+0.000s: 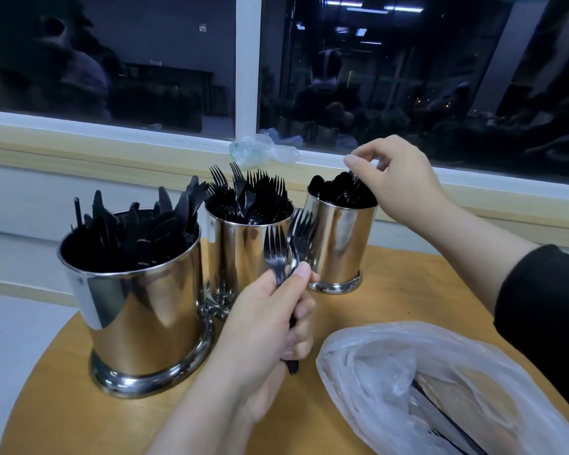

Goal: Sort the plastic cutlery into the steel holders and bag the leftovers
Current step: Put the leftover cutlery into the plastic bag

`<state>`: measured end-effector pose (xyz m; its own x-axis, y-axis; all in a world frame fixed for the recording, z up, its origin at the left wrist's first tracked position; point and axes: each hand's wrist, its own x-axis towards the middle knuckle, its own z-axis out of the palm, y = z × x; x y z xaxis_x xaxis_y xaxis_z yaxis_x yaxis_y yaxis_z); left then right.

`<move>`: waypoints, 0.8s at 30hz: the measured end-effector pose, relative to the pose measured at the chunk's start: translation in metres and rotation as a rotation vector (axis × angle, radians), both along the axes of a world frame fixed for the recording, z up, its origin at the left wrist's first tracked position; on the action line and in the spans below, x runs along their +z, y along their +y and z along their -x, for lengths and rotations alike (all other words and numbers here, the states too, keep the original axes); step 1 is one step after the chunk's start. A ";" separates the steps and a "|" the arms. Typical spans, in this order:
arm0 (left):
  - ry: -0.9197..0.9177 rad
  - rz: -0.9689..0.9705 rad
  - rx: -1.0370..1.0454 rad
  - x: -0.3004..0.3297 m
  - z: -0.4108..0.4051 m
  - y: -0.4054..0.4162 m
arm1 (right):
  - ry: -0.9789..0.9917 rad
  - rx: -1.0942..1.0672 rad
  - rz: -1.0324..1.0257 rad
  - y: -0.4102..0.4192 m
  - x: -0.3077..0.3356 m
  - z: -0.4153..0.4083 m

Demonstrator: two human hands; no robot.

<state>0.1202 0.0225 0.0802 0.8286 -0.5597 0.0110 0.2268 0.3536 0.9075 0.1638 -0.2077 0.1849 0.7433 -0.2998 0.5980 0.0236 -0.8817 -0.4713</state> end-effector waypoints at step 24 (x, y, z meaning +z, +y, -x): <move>-0.132 -0.209 -0.128 0.002 0.015 0.012 | 0.377 0.407 -0.139 0.086 -0.018 0.087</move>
<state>0.1054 0.0341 0.0823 0.7499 -0.6614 -0.0126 0.1325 0.1315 0.9824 0.0769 -0.1217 0.1671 0.9697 -0.0018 0.2444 0.1558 -0.7662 -0.6235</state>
